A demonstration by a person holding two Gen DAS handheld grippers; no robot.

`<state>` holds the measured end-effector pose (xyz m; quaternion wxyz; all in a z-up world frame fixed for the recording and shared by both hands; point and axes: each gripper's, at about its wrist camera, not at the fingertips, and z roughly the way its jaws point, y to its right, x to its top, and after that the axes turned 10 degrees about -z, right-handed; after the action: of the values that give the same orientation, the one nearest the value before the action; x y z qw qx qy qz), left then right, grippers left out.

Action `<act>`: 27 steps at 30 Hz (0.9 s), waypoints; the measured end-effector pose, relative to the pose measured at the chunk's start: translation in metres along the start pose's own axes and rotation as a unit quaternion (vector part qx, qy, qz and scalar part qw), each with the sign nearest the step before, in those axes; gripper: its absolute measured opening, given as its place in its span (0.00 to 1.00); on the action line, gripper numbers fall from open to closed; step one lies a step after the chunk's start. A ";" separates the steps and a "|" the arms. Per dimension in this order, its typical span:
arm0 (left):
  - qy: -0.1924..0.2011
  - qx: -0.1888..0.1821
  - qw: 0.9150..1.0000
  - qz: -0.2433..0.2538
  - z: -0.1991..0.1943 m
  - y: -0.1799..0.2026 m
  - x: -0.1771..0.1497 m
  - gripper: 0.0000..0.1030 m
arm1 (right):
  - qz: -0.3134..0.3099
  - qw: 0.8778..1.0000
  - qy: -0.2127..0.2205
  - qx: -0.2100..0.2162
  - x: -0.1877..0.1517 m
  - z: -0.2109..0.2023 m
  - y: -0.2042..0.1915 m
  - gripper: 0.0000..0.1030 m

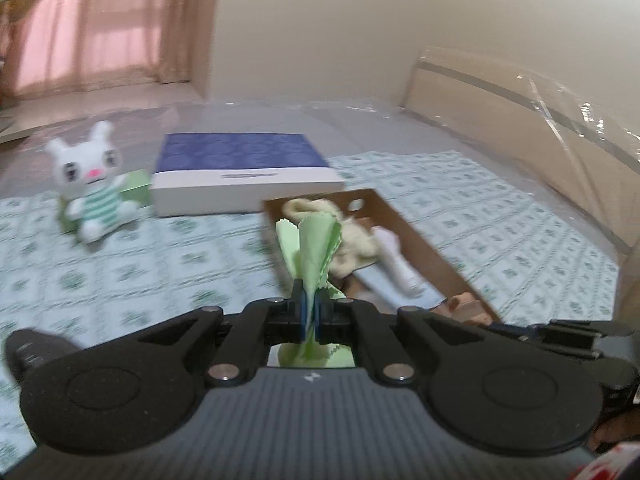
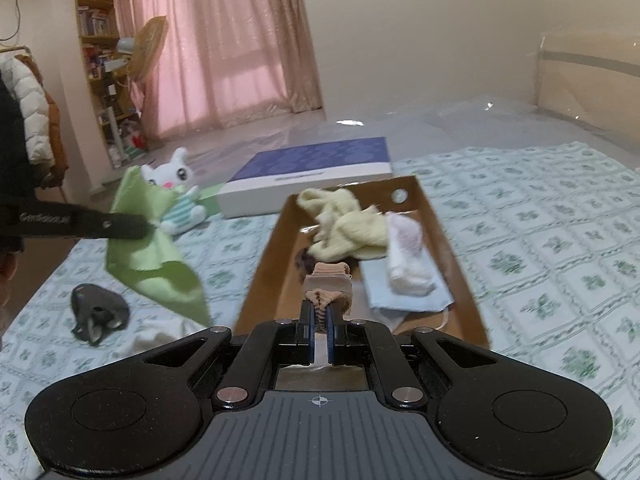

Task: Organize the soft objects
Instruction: 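Carry the tan item and green cloth over the box with both grippers, then lower both items into the box while both grippers open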

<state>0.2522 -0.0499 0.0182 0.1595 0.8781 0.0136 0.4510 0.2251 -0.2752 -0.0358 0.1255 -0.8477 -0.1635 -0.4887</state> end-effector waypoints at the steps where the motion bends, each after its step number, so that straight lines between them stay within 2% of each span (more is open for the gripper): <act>1: -0.002 -0.004 1.000 0.003 0.008 0.007 0.002 0.03 | -0.001 1.000 0.000 -0.004 0.001 0.002 0.005 0.05; 6: -0.030 -0.019 0.999 0.009 0.049 0.032 0.007 0.03 | -0.001 1.000 -0.003 -0.013 0.002 0.011 0.023 0.05; 16: -0.110 -0.018 0.993 0.034 0.121 0.055 -0.001 0.04 | 0.009 1.000 -0.011 -0.022 0.000 0.030 0.046 0.05; 19: -0.132 -0.008 0.990 0.040 0.139 0.058 -0.002 0.13 | 0.015 1.000 -0.014 -0.023 -0.002 0.034 0.051 0.05; 21: -0.141 -0.007 0.989 0.047 0.147 0.059 -0.003 0.35 | 0.017 0.999 -0.016 -0.024 -0.002 0.036 0.053 0.05; 22: -0.145 -0.003 0.988 0.048 0.150 0.059 -0.002 0.39 | 0.017 0.999 -0.017 -0.024 -0.002 0.037 0.054 0.05; 27: -0.139 0.001 0.989 0.053 0.151 0.056 0.000 0.40 | 0.016 0.999 -0.020 -0.021 -0.002 0.041 0.054 0.05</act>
<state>0.3653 -0.1434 -0.0474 0.1352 0.9318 -0.0546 0.3323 0.2778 -0.3101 -0.0607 0.1122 -0.8622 -0.1418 -0.4733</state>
